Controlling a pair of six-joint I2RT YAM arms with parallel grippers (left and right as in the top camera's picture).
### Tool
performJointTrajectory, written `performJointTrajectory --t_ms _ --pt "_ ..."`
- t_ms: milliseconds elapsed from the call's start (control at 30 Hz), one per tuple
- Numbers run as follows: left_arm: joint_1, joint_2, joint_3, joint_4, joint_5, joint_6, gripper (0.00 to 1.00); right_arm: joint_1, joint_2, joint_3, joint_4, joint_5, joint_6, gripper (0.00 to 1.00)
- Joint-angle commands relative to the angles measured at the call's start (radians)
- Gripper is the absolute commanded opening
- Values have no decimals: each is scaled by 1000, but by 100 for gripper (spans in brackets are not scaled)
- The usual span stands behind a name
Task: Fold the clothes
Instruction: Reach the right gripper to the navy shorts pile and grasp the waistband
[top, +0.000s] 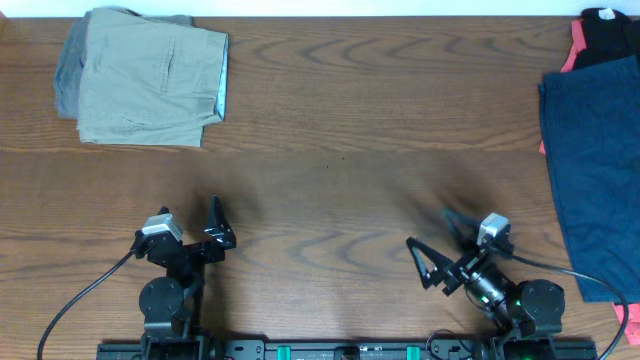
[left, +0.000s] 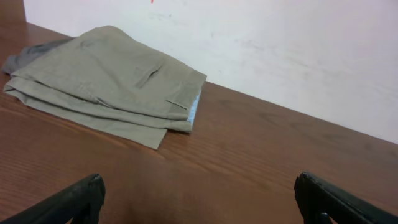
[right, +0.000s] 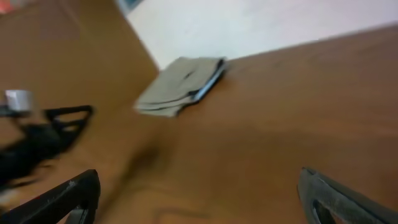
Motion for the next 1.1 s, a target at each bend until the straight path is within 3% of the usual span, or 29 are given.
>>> performJointTrajectory --t_ms 0,200,300,467,633,833,1067 --pt "6 -6 -28 -22 -23 9 98 3 -6 -2 36 -75 152 99" --pt "6 -6 -28 -22 -23 9 98 3 -3 15 326 -2 170 99" --pt "6 -6 -28 -22 -23 9 98 3 16 67 343 94 154 99" --pt "6 -6 -28 -22 -23 9 98 3 162 209 320 185 -32 99" --pt "6 -6 -28 -22 -23 9 98 3 463 419 182 348 -265 99" --pt "6 -6 -28 -22 -23 9 98 3 892 762 -29 507 -427 99" --pt "6 -6 -28 -22 -23 9 98 -21 1412 1211 -265 914 -478 99"
